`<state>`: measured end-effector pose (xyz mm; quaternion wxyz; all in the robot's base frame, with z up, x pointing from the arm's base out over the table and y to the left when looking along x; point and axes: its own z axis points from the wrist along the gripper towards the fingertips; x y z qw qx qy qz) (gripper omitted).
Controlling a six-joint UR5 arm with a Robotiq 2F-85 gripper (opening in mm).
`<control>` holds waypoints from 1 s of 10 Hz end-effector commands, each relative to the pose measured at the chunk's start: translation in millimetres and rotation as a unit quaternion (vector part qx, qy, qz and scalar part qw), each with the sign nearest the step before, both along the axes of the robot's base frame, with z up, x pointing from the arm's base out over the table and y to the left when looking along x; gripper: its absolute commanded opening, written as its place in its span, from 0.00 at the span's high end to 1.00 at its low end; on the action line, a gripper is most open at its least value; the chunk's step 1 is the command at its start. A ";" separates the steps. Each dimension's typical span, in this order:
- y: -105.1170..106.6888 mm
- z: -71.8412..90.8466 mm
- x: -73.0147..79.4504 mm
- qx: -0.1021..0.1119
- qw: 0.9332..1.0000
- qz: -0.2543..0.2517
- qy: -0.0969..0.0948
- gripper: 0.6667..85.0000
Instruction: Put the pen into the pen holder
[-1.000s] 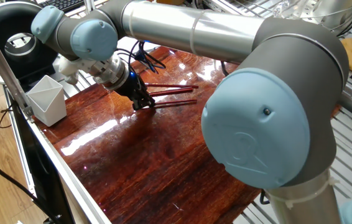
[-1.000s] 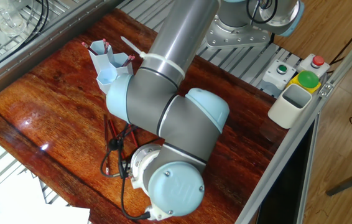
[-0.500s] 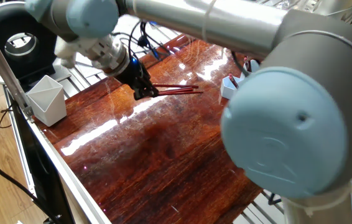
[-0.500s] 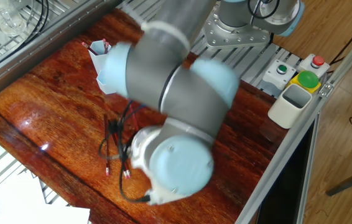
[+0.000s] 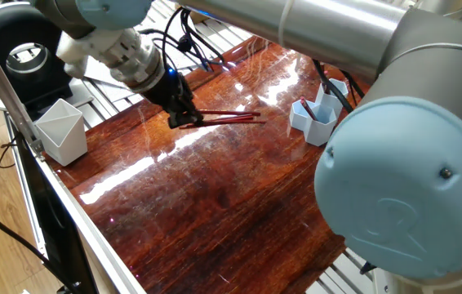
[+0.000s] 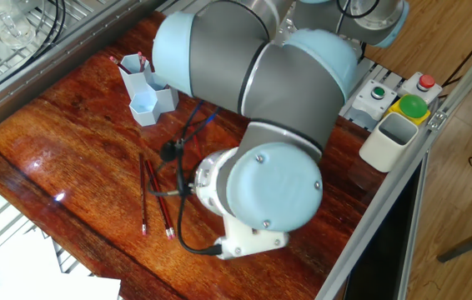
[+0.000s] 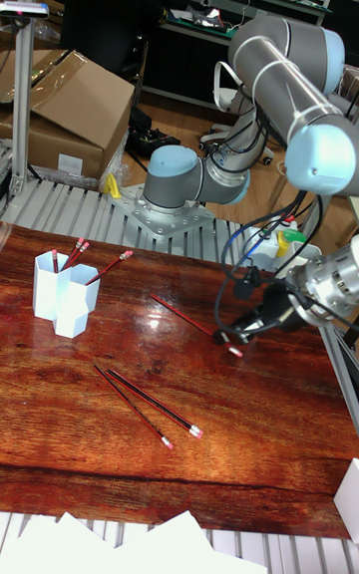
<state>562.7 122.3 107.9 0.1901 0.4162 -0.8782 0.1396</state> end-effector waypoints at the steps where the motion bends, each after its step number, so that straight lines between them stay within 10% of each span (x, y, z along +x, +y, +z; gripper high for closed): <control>1: 50.1 -11.5 8.3 0.087 0.995 -0.034 -0.028 1.00; 5: 63.0 -19.0 53.8 0.104 0.978 -0.113 -0.142 1.00; 8: 76.0 -20.7 68.9 0.134 0.973 -0.096 -0.163 1.00; 10: 80.7 -21.5 56.1 0.142 0.977 -0.084 -0.134 1.00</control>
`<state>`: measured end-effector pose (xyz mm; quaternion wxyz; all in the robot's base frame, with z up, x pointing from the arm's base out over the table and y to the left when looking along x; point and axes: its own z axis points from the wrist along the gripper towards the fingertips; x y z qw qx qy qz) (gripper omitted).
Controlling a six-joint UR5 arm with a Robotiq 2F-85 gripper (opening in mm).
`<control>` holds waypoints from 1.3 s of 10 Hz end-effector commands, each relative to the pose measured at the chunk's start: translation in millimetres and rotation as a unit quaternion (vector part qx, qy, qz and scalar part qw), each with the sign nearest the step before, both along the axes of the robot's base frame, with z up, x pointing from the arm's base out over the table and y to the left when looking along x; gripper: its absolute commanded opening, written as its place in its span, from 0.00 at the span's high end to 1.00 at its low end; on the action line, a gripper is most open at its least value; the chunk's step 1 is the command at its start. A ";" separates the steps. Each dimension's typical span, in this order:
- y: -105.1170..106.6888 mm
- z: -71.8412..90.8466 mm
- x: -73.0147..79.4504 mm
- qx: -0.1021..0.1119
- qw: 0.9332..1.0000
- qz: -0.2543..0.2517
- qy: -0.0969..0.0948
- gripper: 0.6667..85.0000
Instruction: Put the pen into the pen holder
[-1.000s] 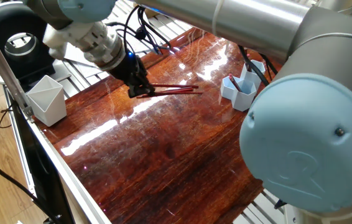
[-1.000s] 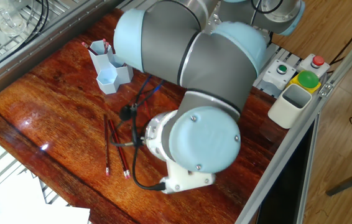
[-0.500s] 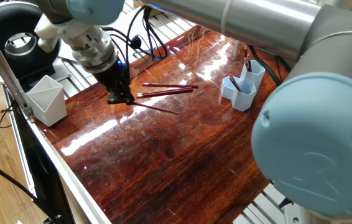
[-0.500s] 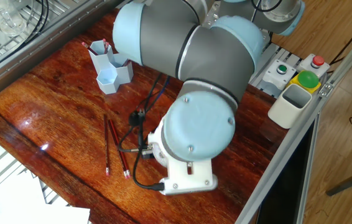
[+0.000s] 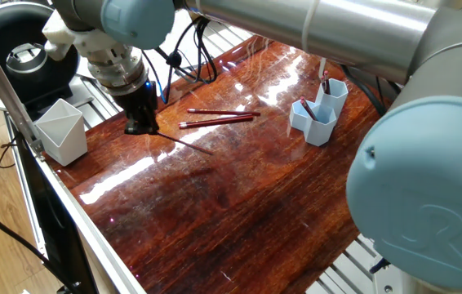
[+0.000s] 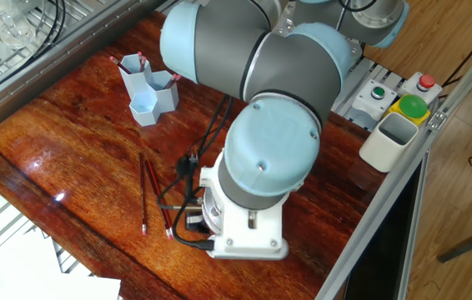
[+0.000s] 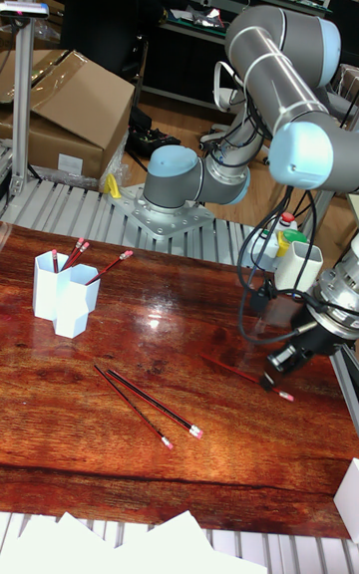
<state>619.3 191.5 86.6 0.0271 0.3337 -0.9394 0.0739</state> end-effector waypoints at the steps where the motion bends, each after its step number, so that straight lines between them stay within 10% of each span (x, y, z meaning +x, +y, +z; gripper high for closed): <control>1: 11.8 -0.1 -9.3 0.025 0.999 0.014 0.020 1.00; 3: 9.8 0.6 -18.5 0.022 0.999 0.021 0.039 1.00; 8: -0.5 1.3 0.6 0.001 1.000 0.013 0.001 1.00; 10: 16.5 -0.7 6.2 0.033 0.999 0.021 -0.009 1.00; 13: 7.0 99.1 -35.8 0.048 0.996 0.066 0.045 1.00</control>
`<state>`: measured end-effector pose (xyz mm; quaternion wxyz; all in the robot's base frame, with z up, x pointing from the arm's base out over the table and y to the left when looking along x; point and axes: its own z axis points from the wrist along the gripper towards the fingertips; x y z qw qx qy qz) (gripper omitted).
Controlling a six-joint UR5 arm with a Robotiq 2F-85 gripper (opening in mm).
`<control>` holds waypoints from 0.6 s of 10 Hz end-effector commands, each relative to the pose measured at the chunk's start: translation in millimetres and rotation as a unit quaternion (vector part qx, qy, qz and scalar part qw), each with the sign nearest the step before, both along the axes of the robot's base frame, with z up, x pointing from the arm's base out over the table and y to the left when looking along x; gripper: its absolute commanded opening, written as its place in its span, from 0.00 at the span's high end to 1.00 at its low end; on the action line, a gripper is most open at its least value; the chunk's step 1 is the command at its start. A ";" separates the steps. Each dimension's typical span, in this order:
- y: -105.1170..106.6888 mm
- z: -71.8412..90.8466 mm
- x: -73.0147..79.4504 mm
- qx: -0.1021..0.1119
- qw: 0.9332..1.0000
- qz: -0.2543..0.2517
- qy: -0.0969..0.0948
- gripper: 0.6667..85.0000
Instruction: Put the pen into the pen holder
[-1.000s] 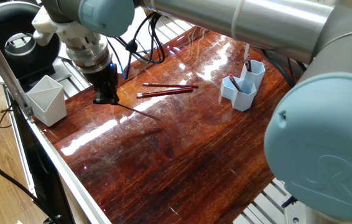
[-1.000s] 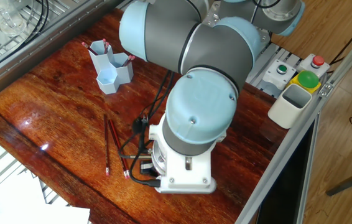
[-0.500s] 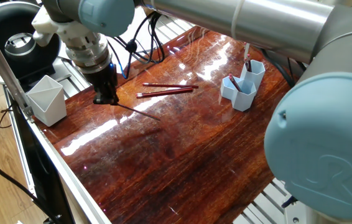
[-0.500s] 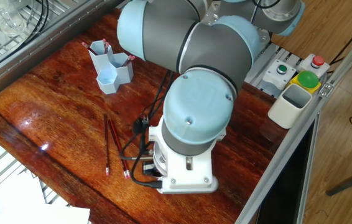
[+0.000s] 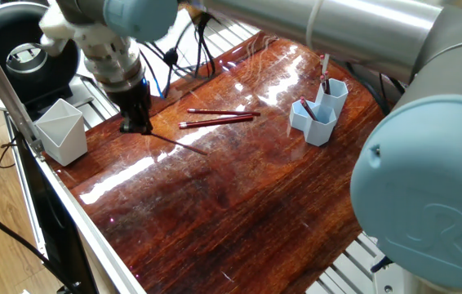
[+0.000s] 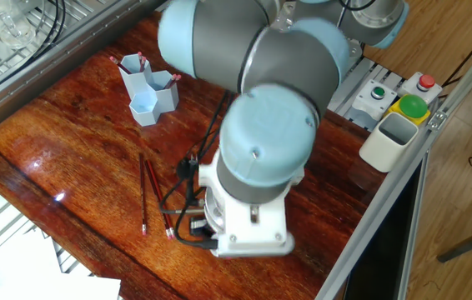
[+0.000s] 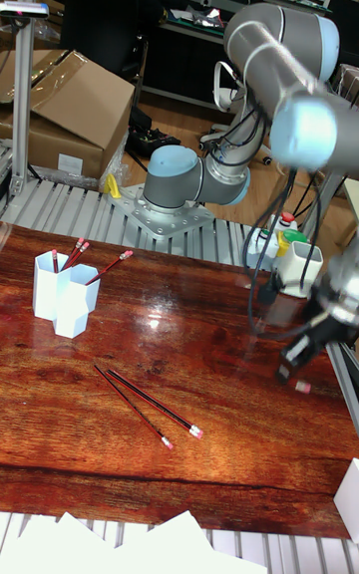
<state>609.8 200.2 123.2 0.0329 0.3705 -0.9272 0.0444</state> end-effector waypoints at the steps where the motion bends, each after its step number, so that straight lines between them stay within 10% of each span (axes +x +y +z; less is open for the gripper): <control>1: -15.8 96.1 -36.7 0.015 0.998 0.055 0.029 1.00; 4: -23.3 152.1 -52.3 0.030 0.996 0.088 -0.013 1.00; 5: -44.4 159.2 -55.1 -0.015 0.994 0.104 -0.018 1.00; 6: -43.7 153.2 -54.3 -0.016 0.993 0.113 -0.008 1.00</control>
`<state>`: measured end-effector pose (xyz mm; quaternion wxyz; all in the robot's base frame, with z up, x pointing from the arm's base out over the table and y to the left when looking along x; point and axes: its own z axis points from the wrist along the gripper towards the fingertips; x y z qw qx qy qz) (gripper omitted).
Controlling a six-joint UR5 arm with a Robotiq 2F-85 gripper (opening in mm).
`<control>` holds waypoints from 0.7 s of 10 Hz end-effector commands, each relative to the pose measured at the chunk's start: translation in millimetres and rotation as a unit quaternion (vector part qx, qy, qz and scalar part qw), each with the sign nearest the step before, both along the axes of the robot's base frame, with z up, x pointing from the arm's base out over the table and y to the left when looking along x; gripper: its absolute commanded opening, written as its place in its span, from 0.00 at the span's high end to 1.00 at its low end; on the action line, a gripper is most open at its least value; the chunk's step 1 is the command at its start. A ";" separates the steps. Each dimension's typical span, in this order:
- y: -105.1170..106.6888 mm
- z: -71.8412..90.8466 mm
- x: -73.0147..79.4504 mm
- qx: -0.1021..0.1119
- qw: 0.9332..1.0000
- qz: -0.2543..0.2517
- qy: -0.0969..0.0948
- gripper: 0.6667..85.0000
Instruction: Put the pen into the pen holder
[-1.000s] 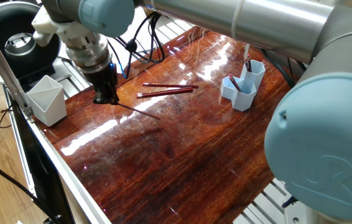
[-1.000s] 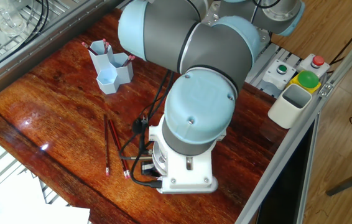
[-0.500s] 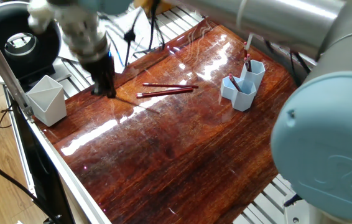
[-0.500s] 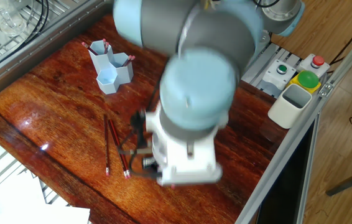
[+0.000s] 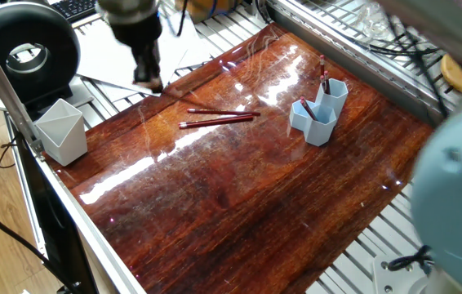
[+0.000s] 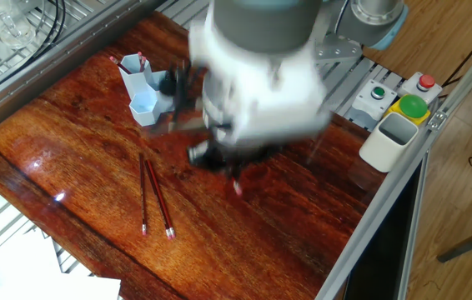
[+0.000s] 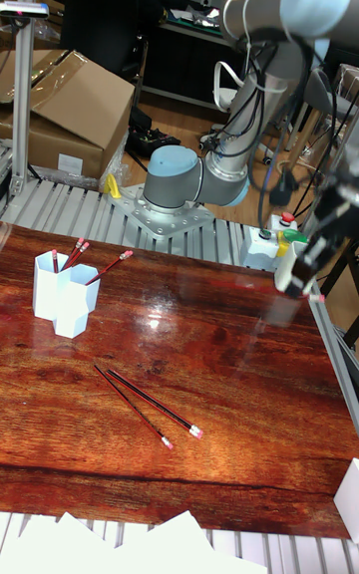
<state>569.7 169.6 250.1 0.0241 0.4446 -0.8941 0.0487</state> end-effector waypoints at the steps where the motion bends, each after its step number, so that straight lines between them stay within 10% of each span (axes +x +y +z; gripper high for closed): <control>1: -11.1 26.0 -20.1 -0.012 0.999 0.028 0.007 1.00; 7: -25.8 28.7 -6.9 -0.038 0.989 -0.136 -0.042 1.00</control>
